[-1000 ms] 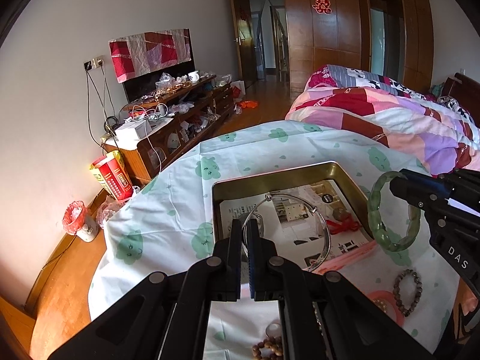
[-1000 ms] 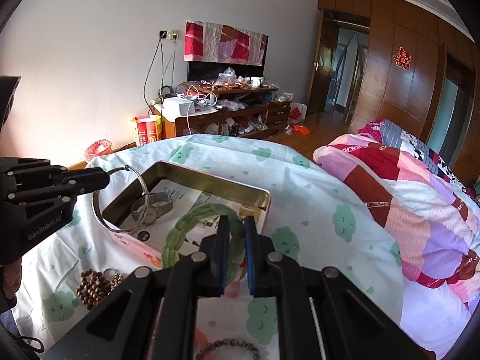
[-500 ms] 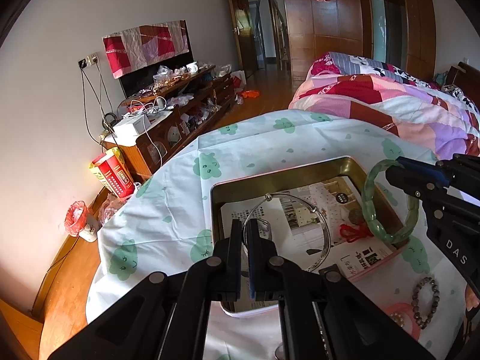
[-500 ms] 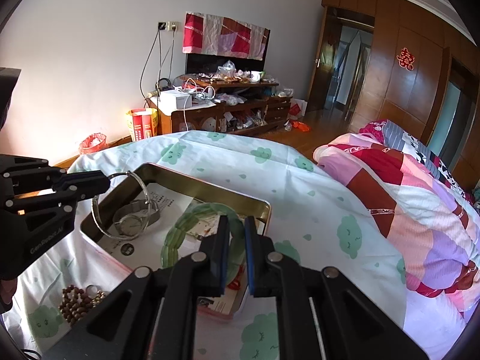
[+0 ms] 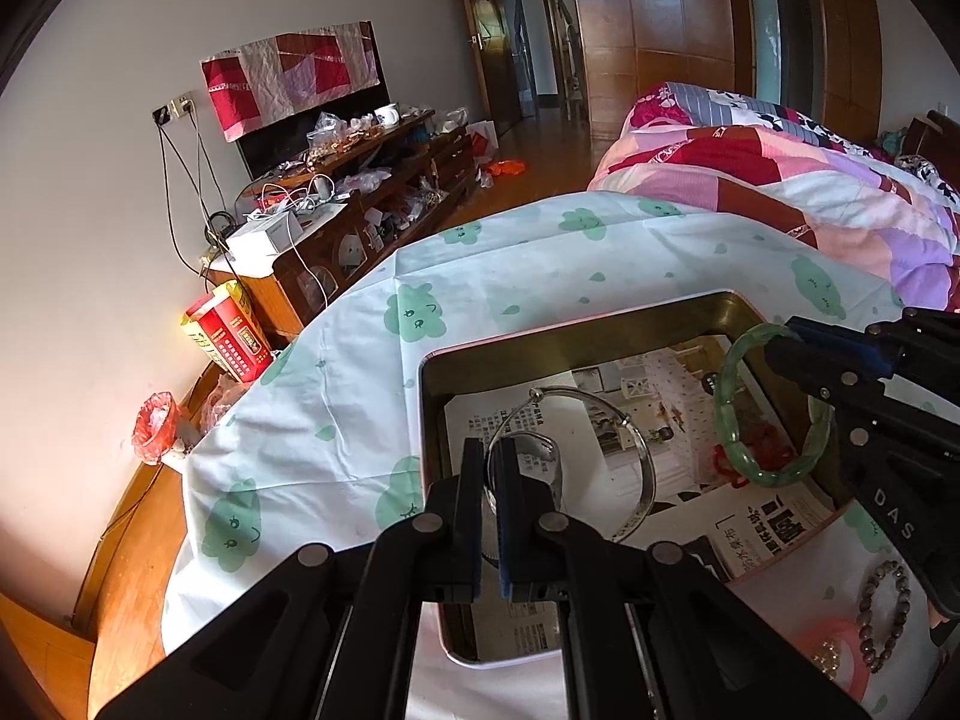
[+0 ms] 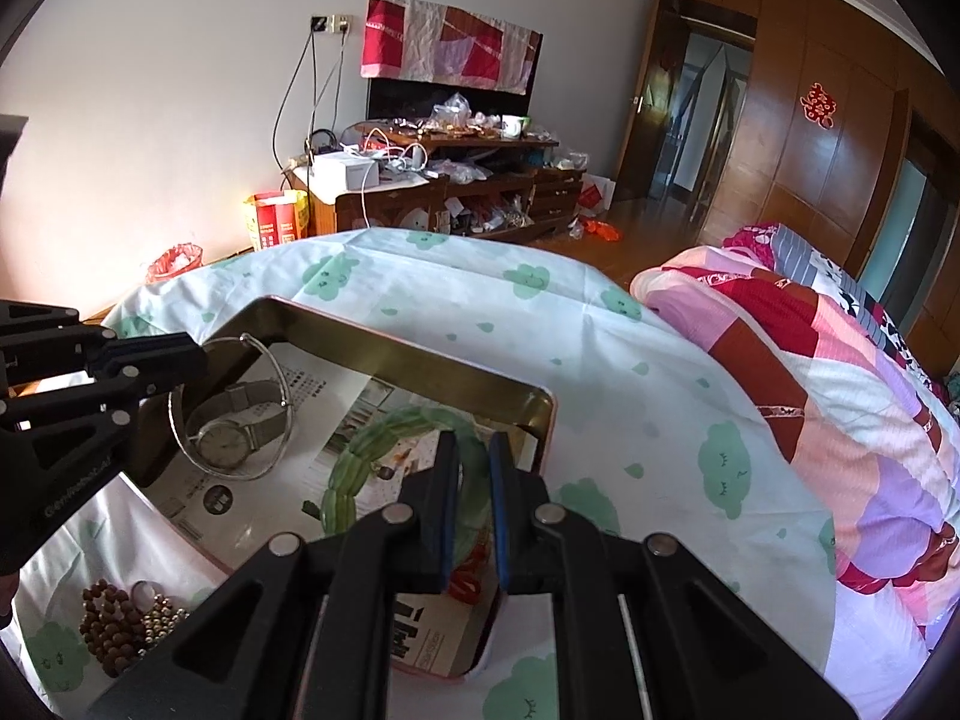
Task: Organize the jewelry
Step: 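Carry both bangles over the pink tin and open both grippers to drop them, then withdraw both grippers from the tin back toward the remaining jewelry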
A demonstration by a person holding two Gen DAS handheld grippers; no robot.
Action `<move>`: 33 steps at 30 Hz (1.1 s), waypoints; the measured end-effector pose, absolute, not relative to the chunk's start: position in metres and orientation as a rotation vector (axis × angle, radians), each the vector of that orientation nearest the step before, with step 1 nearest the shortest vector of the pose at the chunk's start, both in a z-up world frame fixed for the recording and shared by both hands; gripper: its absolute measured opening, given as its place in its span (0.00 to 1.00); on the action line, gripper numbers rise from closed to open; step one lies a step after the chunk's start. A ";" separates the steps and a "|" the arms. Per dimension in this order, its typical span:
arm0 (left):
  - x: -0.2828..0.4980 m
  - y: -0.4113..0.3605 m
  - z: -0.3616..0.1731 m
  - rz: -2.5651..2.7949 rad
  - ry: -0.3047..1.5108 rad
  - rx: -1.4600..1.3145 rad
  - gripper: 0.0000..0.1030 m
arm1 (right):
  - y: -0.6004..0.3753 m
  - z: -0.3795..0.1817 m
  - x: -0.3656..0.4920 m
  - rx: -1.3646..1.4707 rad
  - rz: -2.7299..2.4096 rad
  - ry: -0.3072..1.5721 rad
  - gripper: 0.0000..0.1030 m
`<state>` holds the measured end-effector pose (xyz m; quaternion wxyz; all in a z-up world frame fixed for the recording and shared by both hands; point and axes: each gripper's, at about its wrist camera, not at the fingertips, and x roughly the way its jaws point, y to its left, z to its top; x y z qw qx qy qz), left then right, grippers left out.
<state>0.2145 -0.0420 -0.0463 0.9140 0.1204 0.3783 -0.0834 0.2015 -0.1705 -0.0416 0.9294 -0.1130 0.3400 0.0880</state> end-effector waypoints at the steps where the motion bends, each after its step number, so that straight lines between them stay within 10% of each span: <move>1: 0.215 -0.042 -0.047 -0.172 0.781 0.248 0.03 | -0.170 -0.043 0.203 -0.233 0.179 0.699 0.11; 13: 0.217 -0.043 -0.053 -0.179 0.780 0.260 0.06 | -0.170 -0.051 0.211 -0.216 0.188 0.722 0.13; 16: 0.215 -0.045 -0.050 -0.171 0.759 0.280 0.09 | -0.171 -0.052 0.212 -0.217 0.184 0.726 0.30; 19: 0.209 -0.040 -0.042 -0.164 0.734 0.270 0.37 | -0.175 -0.049 0.207 -0.202 0.173 0.702 0.57; 21: 0.203 -0.033 -0.037 -0.159 0.707 0.251 0.53 | -0.178 -0.044 0.201 -0.197 0.167 0.689 0.57; 33: 0.155 -0.001 -0.047 -0.122 0.774 0.173 0.53 | -0.190 -0.042 0.165 -0.182 0.164 0.704 0.58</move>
